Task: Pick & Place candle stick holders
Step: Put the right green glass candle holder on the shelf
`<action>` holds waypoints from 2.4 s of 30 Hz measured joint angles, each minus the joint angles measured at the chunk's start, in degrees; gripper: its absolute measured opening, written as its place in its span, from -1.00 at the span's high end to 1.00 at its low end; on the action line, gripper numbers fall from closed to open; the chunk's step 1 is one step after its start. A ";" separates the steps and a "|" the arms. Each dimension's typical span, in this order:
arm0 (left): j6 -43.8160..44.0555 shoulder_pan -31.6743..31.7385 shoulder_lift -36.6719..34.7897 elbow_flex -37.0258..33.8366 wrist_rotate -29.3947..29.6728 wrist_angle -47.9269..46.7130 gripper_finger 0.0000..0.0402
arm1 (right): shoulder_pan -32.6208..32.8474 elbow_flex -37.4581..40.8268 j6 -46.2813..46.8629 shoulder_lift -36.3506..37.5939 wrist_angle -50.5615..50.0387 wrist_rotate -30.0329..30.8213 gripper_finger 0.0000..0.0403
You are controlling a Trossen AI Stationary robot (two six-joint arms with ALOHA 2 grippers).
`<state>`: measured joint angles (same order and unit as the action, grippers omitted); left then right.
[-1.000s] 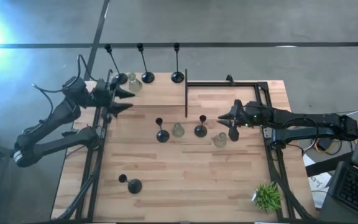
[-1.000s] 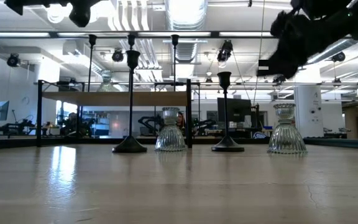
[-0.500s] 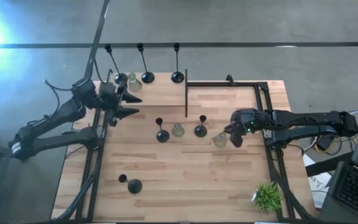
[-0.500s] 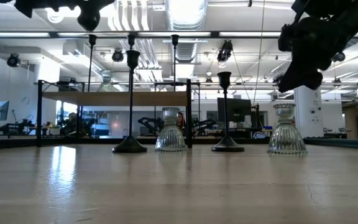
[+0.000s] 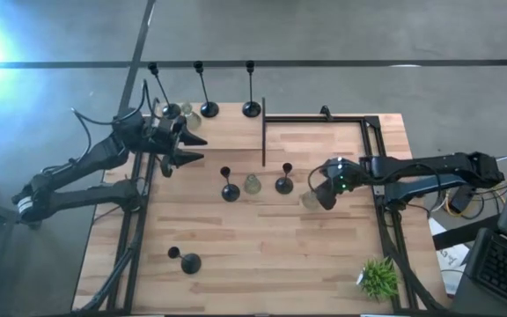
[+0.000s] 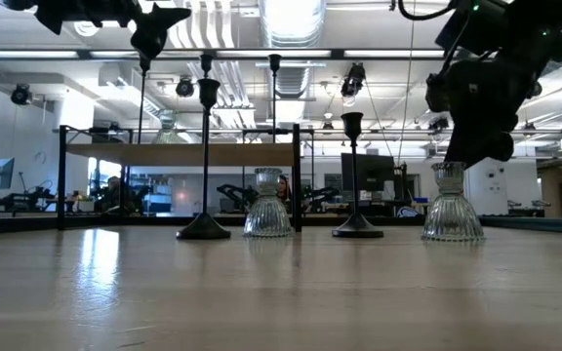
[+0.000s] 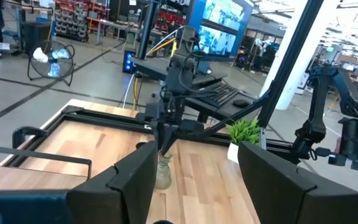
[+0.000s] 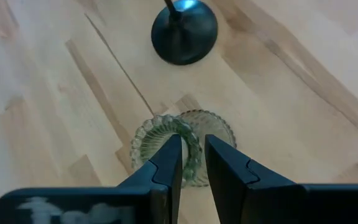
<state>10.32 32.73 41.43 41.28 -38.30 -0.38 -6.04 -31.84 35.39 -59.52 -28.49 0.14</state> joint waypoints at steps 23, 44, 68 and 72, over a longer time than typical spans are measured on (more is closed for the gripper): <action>0.23 -0.11 2.82 0.54 -4.20 0.41 -0.13 | 0.18 -11.99 -6.59 -1.31 -15.30 2.38 0.94; -20.14 -9.32 3.68 3.08 6.83 0.40 -0.13 | 8.95 -45.12 -22.39 -4.55 -27.09 22.98 0.95; -45.74 -34.23 26.59 15.36 53.40 3.10 -0.13 | 12.96 -63.39 -37.19 -25.16 -20.12 19.30 0.95; -45.82 -34.23 30.10 18.80 53.44 3.28 -0.13 | 13.06 -64.96 -38.71 -26.06 -20.11 19.11 0.95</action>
<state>-35.51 -1.50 71.53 60.08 15.14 2.90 7.02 -96.80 -3.32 -85.58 -48.60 19.24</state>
